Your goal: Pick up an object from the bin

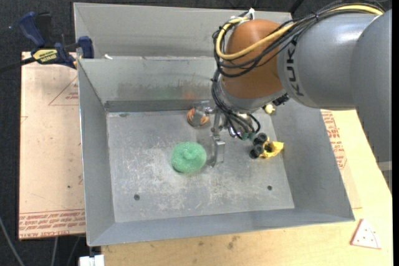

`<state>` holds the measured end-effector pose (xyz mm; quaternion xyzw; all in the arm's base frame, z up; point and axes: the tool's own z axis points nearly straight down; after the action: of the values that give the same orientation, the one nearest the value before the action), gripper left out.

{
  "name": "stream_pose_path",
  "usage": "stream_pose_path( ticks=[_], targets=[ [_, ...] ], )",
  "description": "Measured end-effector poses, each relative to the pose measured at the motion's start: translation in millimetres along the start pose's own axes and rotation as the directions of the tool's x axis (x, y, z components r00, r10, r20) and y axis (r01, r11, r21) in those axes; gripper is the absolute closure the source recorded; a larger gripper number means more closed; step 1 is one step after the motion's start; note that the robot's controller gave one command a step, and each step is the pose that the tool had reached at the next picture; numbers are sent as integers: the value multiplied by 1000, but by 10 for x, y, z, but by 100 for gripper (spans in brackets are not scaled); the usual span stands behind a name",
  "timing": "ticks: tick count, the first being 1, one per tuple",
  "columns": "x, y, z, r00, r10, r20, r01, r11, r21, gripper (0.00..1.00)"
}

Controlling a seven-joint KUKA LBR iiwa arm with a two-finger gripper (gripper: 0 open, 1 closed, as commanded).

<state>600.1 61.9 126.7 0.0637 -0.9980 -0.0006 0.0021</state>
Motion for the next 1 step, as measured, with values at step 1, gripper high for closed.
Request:
stream_pose_path(
  ticks=[1],
  targets=[
    [114,145,339,970,-243,8,243,970,4,0]
  ],
)
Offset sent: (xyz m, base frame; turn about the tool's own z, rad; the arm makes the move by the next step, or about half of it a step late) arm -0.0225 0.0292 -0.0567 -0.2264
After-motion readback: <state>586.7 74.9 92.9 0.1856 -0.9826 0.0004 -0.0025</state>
